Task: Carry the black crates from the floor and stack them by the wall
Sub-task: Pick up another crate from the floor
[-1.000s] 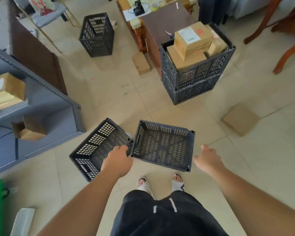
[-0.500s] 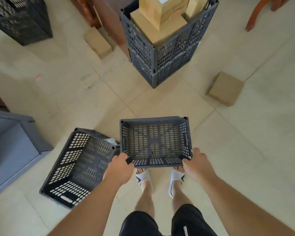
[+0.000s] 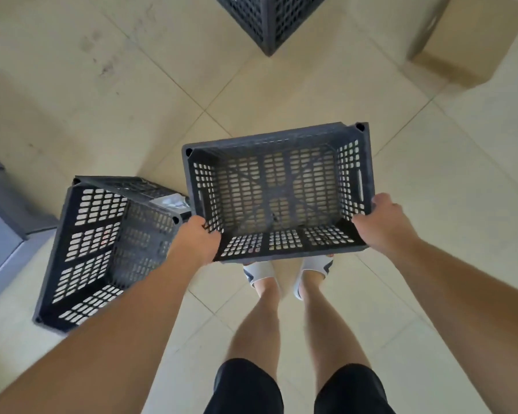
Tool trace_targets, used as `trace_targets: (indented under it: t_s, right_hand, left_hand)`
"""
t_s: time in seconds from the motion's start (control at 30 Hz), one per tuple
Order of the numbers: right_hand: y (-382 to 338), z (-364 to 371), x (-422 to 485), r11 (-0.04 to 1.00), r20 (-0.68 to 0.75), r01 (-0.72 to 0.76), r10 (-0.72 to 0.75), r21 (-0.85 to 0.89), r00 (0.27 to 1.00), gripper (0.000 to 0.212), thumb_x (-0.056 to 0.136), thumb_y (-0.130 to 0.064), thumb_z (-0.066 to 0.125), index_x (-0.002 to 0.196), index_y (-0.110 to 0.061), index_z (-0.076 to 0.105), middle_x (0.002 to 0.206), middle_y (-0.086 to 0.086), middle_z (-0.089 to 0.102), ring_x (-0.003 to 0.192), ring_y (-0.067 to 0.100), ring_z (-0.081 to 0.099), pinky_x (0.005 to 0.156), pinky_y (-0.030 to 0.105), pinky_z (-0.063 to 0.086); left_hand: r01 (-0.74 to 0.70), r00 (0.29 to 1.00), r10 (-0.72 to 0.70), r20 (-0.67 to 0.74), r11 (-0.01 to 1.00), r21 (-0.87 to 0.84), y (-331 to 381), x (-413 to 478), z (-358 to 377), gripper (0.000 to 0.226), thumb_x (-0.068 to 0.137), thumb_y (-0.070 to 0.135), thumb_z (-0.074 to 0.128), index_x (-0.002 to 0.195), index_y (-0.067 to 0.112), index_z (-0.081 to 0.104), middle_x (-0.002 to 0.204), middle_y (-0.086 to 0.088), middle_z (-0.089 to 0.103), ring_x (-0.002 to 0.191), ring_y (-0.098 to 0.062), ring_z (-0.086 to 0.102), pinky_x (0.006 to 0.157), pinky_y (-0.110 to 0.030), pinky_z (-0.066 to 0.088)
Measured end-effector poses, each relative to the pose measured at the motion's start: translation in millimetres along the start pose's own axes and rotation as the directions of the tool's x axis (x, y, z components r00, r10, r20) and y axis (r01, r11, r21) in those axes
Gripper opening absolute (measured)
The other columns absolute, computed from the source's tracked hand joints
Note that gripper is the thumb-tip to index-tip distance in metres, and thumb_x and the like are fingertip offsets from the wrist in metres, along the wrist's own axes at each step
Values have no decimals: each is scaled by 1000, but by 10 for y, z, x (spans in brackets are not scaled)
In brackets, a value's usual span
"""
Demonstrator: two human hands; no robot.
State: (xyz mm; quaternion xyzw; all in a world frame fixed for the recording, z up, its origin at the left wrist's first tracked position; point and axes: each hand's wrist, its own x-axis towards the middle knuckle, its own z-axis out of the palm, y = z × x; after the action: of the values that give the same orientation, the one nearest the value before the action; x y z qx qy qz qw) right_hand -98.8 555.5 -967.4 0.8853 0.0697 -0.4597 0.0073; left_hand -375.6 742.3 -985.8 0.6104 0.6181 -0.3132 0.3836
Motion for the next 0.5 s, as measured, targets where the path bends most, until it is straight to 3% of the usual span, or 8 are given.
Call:
trace_targets:
  t_s: [0.17, 0.23, 0.3, 0.4, 0.5]
  right_hand:
    - [55, 218, 576, 999, -37, -27, 28, 21, 999, 52, 90, -31, 55, 137, -15, 40, 126, 17, 55, 110, 43, 59, 91, 54, 55]
    - [55, 288, 792, 999, -66, -30, 31, 23, 997, 54, 95, -29, 57, 143, -11, 38, 133, 20, 50, 117, 43, 56, 92, 49, 53]
    - [47, 348, 1010, 999, -115, -29, 32, 26, 993, 55, 96, -26, 59, 143, -7, 38, 135, 20, 47, 120, 43, 53, 88, 47, 50]
    - [-1, 423, 1268, 1000, -176, -6, 10, 23, 984, 56, 97, -24, 58, 144, -4, 36, 139, 22, 44, 125, 43, 51, 96, 51, 47]
    - [-53, 472, 1446, 999, -193, -5, 12, 35, 981, 57, 99, -21, 56, 148, -4, 32, 144, 21, 42, 127, 41, 49, 100, 49, 45]
  left_hand:
    - [52, 983, -71, -167, 992, -116, -61, 613, 139, 37, 93, 31, 53, 123, 8, 54, 119, -14, 66, 95, -31, 62, 76, -38, 49]
    - [86, 971, -122, -204, 980, -178, -40, 801, 181, 43, 97, 28, 54, 133, 5, 50, 126, -14, 61, 104, -35, 61, 81, -38, 47]
    - [109, 961, -164, -224, 965, -239, -7, 968, 204, 50, 99, 29, 51, 142, 6, 44, 126, -10, 55, 104, -32, 57, 82, -39, 44]
    - [126, 955, -199, -219, 944, -306, -10, 1210, 261, 55, 96, 38, 50, 143, 11, 44, 133, -11, 60, 111, -35, 60, 93, -44, 50]
    - [173, 947, -261, -189, 905, -388, -23, 1409, 287, 56, 92, 42, 51, 141, 15, 48, 128, -9, 63, 109, -36, 62, 97, -48, 52]
